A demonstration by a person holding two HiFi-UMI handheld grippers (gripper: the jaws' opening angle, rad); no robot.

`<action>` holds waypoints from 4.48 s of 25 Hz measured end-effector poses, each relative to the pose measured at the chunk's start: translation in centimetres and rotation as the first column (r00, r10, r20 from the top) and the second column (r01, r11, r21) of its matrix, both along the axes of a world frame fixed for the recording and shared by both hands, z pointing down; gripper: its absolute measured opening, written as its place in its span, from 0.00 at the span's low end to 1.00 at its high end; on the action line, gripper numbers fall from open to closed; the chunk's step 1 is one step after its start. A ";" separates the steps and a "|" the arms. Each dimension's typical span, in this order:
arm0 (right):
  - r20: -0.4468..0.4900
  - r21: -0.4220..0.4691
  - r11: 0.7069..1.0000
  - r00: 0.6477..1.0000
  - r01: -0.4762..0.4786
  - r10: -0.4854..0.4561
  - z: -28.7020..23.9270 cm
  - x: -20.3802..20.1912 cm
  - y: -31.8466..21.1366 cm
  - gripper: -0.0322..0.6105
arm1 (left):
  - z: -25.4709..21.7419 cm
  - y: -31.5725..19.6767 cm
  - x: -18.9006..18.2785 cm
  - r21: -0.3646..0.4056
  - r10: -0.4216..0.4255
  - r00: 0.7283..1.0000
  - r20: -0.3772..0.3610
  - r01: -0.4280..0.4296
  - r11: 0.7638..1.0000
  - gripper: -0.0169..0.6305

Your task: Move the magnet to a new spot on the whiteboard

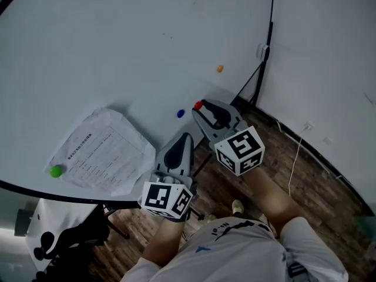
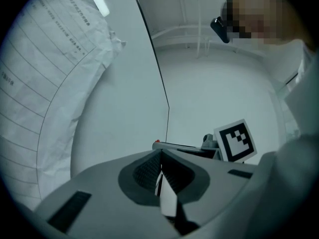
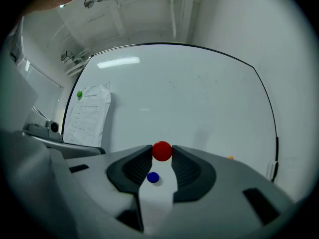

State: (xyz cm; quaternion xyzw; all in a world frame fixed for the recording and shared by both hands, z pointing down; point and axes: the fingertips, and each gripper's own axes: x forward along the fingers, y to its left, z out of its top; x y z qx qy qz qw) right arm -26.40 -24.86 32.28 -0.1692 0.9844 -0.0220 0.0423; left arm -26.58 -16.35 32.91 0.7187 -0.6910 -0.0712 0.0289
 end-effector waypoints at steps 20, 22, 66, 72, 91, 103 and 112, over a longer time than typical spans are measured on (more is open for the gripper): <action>0.019 0.037 0.976 0.976 -0.216 0.215 -2.0 9.4 6.0 0.25 | -1.4 3.8 6.3 0.032 0.217 0.976 0.002 -0.217 0.976 0.04; 0.016 0.041 0.972 0.973 -0.230 0.229 -1.9 9.9 6.5 0.25 | -1.4 4.1 6.7 0.035 0.232 0.973 0.004 -0.232 0.972 0.04; 0.032 0.013 0.996 0.996 0.084 -0.084 -2.7 1.9 -18.8 0.25 | -1.0 -15.3 4.4 -0.015 -0.145 0.987 0.064 0.146 0.989 0.05; 0.005 0.008 0.995 0.995 0.103 -0.103 -2.0 -0.2 -20.2 0.25 | -0.5 -15.8 3.7 -0.026 -0.174 0.983 0.061 0.176 0.984 0.04; 0.005 -0.007 0.991 0.991 0.130 -0.130 -1.7 -1.3 -20.5 0.26 | 0.4 -17.0 2.8 -0.047 -0.174 0.984 0.047 0.177 0.983 0.04; 0.020 -0.022 0.992 0.992 0.127 -0.127 -1.5 3.6 -18.4 0.25 | 0.5 -16.8 5.0 -0.039 -0.140 0.989 0.038 0.142 0.989 0.05; 0.056 -0.059 0.992 0.992 0.115 -0.111 -0.5 8.7 -15.0 0.11 | 1.4 -15.5 8.2 -0.052 -0.065 0.997 0.030 0.066 0.996 0.05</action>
